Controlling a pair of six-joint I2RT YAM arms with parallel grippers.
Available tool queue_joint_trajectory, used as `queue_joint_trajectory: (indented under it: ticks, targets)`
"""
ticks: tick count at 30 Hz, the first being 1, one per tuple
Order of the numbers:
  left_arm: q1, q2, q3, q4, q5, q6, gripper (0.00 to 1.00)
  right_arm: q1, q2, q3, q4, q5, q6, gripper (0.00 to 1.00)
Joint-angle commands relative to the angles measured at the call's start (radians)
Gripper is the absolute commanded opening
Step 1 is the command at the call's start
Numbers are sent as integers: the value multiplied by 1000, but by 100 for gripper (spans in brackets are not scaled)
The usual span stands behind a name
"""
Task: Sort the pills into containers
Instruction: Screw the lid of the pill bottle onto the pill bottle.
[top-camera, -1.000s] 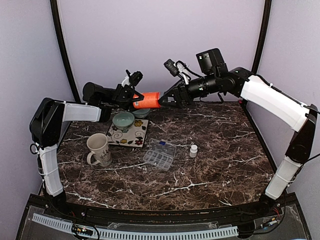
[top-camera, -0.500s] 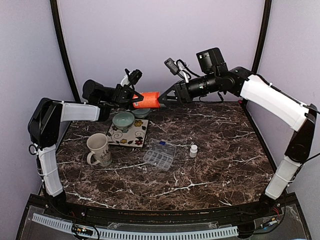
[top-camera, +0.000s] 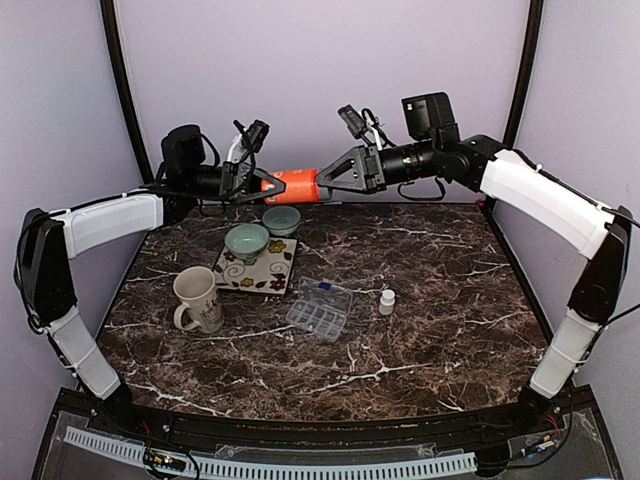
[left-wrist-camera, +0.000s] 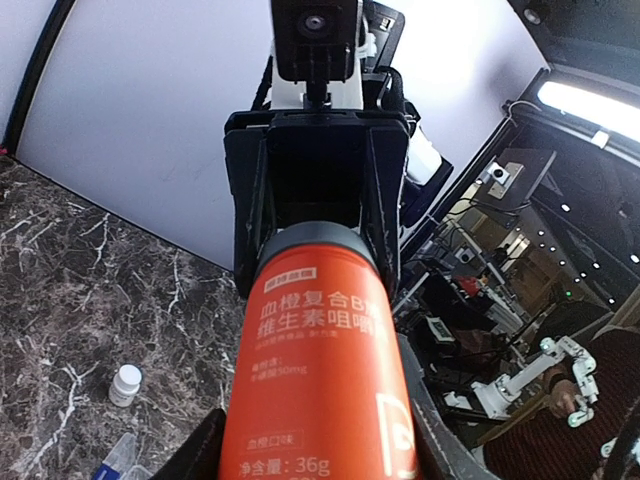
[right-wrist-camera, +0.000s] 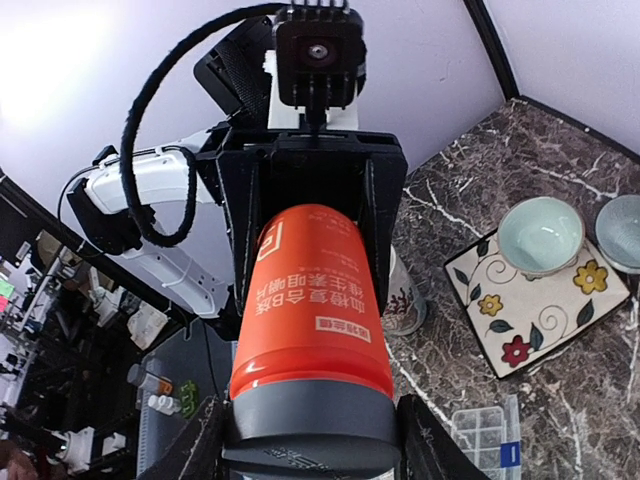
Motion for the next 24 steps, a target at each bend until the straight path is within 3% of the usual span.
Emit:
queue_joint_trajectory:
  ticks: [1, 11, 24]
  targets:
    - [-82, -80, 71, -299, -153, 349, 0, 18, 59, -32, 91, -35, 137, 0]
    - [-158, -156, 61, -399, -324, 596, 1, 18, 75, -104, 265, -121, 382, 0]
    - [-309, -244, 40, -488, -745, 985, 5, 21, 84, -178, 362, -170, 538, 0]
